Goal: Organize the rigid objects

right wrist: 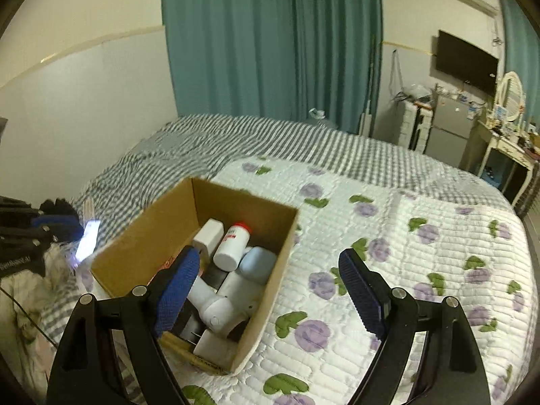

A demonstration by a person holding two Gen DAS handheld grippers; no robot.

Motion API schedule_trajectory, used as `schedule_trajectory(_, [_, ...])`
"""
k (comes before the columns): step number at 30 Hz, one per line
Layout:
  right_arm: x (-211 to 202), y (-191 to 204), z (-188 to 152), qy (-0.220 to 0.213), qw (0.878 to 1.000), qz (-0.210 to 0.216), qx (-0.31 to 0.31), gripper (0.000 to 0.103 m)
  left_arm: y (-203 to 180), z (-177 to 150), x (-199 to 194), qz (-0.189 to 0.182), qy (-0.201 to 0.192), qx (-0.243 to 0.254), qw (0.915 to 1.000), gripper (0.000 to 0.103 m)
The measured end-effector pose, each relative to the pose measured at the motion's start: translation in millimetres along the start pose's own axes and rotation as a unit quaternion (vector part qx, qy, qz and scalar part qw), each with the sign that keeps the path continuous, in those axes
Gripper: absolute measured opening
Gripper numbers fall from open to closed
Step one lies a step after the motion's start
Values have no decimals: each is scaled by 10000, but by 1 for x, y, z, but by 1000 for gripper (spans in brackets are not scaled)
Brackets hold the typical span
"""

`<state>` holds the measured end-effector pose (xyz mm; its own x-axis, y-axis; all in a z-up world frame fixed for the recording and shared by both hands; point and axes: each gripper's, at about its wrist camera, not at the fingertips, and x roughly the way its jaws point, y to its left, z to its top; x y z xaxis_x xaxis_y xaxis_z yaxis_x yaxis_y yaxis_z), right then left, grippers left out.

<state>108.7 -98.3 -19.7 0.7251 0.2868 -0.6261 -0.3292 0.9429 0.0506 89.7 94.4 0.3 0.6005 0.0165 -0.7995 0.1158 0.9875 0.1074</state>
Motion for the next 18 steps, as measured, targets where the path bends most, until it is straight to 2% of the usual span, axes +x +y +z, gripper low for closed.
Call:
schedule_trajectory(6, [-46,1,8,-419,9984,-345,140,85,-15,9,-51,-246,-895,78,9957,14])
schedule_trajectory(7, [-54,2,8,-487,9978,-423,166,86,-17,8,-57,-297,-1019,73,9943,18])
schedule_trajectory(9, [-67,4,6,-630,9963,-547,213,88,-21,4,-66,-328,-1315,73,9907,34])
schedule_trajectory(10, [-73,6,5,-689,9956,-599,224,89,-23,2,-69,-307,-1462,56,9888,51])
schedule_trajectory(11, [-77,7,4,-724,9951,-632,227,90,-25,-2,-72,-286,-1627,52,9862,59])
schedule_trajectory(13, [-86,11,1,-812,9940,-709,206,90,-29,-9,-76,-277,-1881,93,9817,62])
schedule_trajectory(14, [-90,13,-1,-846,9933,-756,203,92,-32,-13,-76,-259,-1972,139,9799,69])
schedule_trajectory(15, [-93,15,-4,-880,9925,-818,208,94,-34,-15,-76,-217,-2022,185,9789,71])
schedule_trajectory(18, [-103,21,-14,-960,9910,-904,243,97,-41,-23,-73,102,-2207,250,9750,72])
